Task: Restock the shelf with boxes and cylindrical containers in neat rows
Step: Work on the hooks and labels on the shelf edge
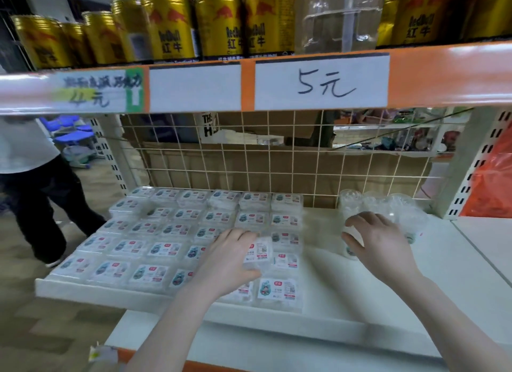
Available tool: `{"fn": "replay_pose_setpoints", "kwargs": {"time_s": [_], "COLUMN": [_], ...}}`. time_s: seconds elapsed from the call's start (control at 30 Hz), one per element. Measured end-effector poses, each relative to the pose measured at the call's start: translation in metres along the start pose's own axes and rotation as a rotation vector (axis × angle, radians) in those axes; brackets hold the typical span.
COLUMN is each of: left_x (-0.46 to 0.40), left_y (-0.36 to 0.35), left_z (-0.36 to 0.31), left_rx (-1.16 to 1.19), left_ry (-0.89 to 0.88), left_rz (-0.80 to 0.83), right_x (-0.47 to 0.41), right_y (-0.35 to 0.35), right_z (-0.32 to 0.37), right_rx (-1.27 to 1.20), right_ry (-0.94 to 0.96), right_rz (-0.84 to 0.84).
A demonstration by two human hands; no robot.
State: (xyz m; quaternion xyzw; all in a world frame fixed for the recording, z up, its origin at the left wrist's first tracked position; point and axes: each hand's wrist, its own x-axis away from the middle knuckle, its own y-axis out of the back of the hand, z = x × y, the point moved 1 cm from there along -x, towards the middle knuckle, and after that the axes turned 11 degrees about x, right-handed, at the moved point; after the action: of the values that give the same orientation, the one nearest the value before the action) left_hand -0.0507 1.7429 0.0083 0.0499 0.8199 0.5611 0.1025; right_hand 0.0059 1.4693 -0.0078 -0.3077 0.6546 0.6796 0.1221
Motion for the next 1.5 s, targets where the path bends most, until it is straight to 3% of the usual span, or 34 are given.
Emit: {"fn": "replay_pose_setpoints", "kwargs": {"time_s": [0.2, 0.4, 0.7, 0.83, 1.5], "left_x": [0.019, 0.025, 0.028, 0.03, -0.045], "left_y": [0.008, 0.015, 0.032, 0.04, 0.093], "left_z": [0.028, 0.048, 0.083, 0.105, 0.243], "left_rx": [-0.025, 0.003, -0.006, 0.001, -0.081], "left_ry": [0.027, 0.108, 0.234, 0.258, 0.084], "left_rz": [0.022, 0.023, -0.076, -0.074, 0.046], "right_x": [0.011, 0.013, -0.027, -0.044, -0.073], "right_y": [-0.001, -0.013, -0.025, -0.033, -0.044], "right_z": [0.044, 0.069, 0.106, 0.133, 0.249], "right_rx": [-0.078, -0.126, -0.302, -0.266, -0.17], "right_ry": [0.037, -0.016, 0.022, 0.05, -0.164], "right_rz": [0.014, 0.156, 0.249, 0.337, 0.4]}}
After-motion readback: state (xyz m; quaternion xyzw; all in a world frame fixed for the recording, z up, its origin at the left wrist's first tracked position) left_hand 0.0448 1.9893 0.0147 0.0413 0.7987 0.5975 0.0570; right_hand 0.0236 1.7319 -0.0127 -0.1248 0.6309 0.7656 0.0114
